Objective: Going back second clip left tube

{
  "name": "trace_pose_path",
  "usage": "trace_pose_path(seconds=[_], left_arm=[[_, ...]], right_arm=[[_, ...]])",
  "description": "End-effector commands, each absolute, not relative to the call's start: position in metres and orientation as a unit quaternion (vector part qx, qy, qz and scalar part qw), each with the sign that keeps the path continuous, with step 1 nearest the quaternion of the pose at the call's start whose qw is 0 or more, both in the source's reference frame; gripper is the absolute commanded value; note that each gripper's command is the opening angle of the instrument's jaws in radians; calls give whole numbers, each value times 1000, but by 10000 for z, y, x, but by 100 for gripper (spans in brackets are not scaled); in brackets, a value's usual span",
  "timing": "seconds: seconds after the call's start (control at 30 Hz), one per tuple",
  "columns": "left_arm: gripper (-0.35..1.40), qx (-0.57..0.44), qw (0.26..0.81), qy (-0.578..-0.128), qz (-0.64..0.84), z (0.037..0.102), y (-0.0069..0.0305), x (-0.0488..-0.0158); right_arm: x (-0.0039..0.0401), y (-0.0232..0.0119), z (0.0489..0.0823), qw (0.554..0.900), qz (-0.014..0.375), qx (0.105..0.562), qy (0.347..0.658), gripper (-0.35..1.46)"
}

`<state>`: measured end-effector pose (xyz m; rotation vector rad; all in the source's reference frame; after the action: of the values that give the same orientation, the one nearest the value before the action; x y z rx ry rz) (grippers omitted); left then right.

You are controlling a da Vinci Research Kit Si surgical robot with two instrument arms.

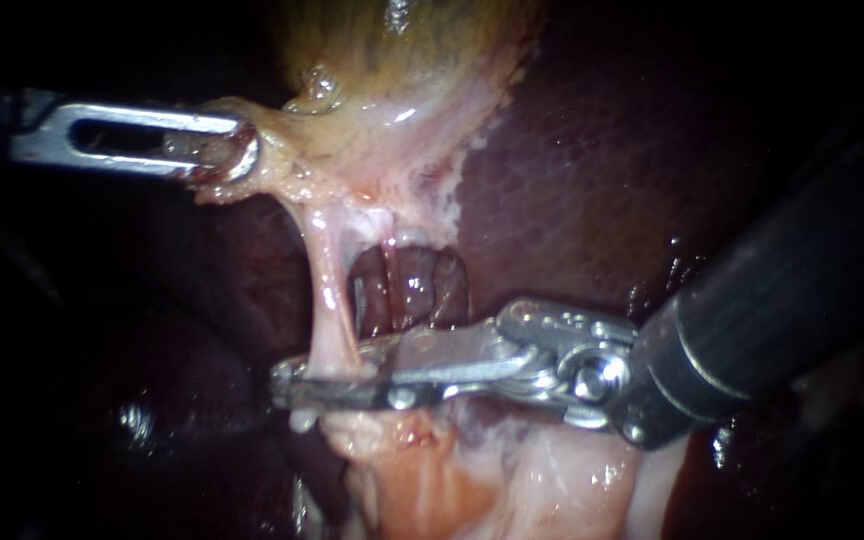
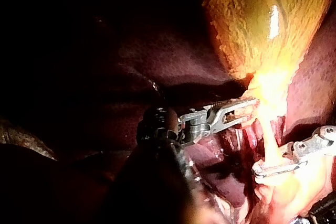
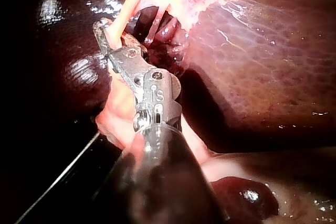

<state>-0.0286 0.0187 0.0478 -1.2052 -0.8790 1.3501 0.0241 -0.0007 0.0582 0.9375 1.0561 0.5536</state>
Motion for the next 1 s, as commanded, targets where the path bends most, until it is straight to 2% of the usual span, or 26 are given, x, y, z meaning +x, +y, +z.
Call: trace_pose_path(seconds=[0.03, 0.1, 0.13, 0.23, 0.57, 0.77, 1.0], left_arm=[[-35, -506, 535, -369, 567, 478, 186, -286], [-35, -506, 535, -369, 567, 478, 186, -286], [-35, -506, 535, -369, 567, 478, 186, -285], [-35, -506, 535, -369, 567, 478, 186, -285], [-35, -506, 535, -369, 567, 479, 184, -284], [-35, -506, 535, -369, 567, 479, 184, -283], [-35, -506, 534, -369, 568, 479, 183, -282]], right_arm=[[241, -7, 582, 726, 251, 424, 479, -35], [243, -7, 584, 726, 246, 422, 484, -2], [243, -8, 585, 728, 242, 415, 489, 21], [244, -8, 593, 735, 243, 392, 497, 44], [216, 14, 614, 772, 199, 278, 536, 50], [182, 22, 601, 783, 161, 243, 549, 50], [137, 26, 583, 785, 125, 230, 562, 50]])
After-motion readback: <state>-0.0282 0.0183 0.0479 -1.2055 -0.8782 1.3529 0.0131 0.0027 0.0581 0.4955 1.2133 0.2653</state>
